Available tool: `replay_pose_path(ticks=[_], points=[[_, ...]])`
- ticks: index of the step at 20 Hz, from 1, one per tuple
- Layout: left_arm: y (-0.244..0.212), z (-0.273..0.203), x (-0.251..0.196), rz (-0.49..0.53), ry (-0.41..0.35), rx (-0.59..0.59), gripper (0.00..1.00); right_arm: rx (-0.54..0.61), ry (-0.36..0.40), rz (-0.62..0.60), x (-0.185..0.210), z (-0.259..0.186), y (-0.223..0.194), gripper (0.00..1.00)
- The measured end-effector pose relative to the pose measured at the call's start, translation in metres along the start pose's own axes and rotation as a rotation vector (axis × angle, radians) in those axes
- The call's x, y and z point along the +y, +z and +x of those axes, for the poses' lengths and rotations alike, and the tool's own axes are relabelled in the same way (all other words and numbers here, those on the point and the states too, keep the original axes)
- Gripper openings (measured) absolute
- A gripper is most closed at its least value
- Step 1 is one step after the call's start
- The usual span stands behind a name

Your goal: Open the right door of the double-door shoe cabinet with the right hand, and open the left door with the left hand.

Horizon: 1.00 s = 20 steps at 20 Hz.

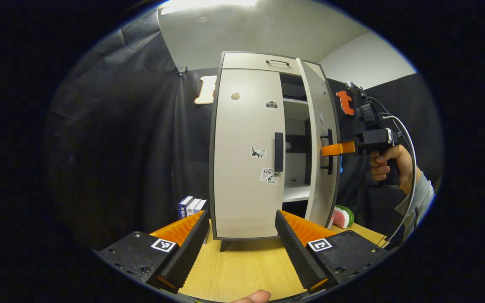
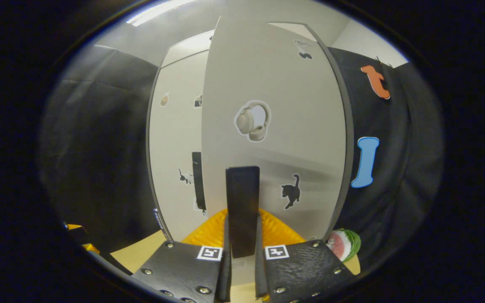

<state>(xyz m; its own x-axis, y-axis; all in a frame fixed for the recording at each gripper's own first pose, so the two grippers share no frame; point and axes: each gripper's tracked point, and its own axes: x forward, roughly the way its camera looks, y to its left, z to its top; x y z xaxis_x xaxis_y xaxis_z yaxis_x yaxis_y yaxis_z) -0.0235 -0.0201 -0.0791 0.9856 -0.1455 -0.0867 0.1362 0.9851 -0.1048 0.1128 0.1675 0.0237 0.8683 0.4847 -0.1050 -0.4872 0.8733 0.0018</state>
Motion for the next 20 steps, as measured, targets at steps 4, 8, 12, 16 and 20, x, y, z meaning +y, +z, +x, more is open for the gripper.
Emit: replay_pose_path(ticks=[4,8,12,16,20], points=[[0.000,0.003,-0.011,-0.005,-0.012,-0.004,0.98,-0.005,0.025,0.008,-0.016,-0.023,-0.002,0.23],[-0.003,0.011,-0.033,-0.002,-0.050,-0.005,0.98,-0.007,0.022,-0.002,-0.035,-0.043,-0.002,0.22],[-0.011,0.018,-0.055,0.004,-0.095,0.011,0.98,-0.014,-0.006,-0.031,-0.060,-0.066,-0.001,0.22],[-0.016,0.021,-0.073,-0.028,-0.147,0.034,0.98,-0.019,-0.032,-0.002,-0.085,-0.081,-0.003,0.21],[-0.017,0.024,-0.075,-0.017,-0.147,0.026,0.96,0.009,-0.091,-0.020,-0.111,-0.083,-0.011,0.21]])
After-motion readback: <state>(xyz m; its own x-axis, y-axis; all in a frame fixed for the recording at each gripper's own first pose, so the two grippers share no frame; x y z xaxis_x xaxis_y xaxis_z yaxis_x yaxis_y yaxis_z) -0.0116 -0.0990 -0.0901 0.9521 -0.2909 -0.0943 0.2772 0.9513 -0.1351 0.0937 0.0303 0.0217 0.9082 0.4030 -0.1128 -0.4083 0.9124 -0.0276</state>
